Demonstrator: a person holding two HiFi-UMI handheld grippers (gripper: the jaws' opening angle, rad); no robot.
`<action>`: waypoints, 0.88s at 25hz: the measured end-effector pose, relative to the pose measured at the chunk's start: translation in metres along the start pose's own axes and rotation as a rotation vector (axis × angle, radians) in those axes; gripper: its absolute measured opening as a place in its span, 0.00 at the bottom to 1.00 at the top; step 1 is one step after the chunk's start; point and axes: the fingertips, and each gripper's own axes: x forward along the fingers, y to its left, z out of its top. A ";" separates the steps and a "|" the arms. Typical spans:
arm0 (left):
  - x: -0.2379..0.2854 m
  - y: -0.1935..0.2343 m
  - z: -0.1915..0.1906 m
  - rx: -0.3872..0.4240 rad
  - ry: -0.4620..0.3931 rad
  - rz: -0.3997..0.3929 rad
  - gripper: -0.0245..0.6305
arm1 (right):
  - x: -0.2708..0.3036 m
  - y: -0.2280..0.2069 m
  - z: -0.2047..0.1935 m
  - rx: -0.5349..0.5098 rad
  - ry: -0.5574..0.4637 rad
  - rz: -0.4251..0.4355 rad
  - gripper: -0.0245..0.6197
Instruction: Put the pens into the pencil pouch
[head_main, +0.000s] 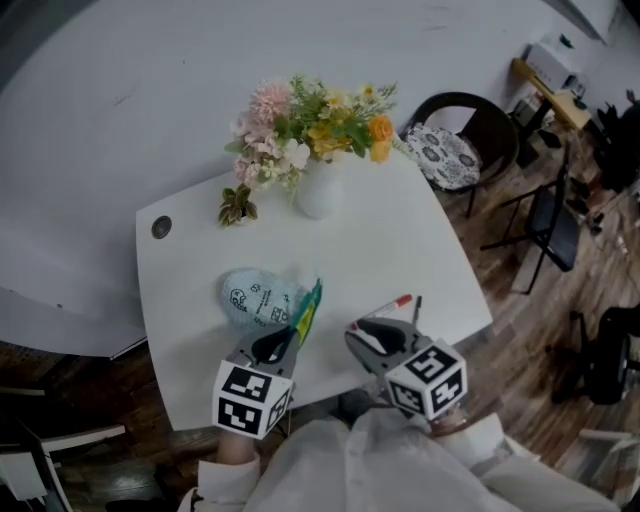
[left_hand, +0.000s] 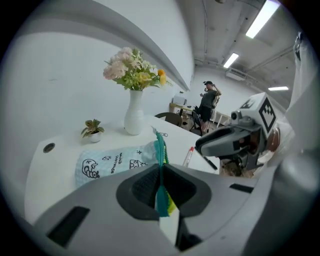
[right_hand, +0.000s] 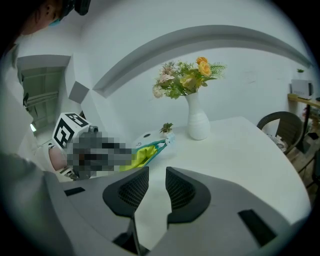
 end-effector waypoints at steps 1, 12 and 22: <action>-0.003 -0.002 0.006 -0.023 -0.026 -0.013 0.07 | 0.000 0.001 0.001 -0.003 0.000 0.000 0.20; -0.035 -0.021 0.050 -0.214 -0.256 -0.175 0.07 | 0.002 0.005 0.006 -0.024 -0.005 0.014 0.20; -0.054 -0.022 0.059 -0.355 -0.346 -0.252 0.07 | -0.003 0.001 -0.001 -0.092 0.039 0.045 0.20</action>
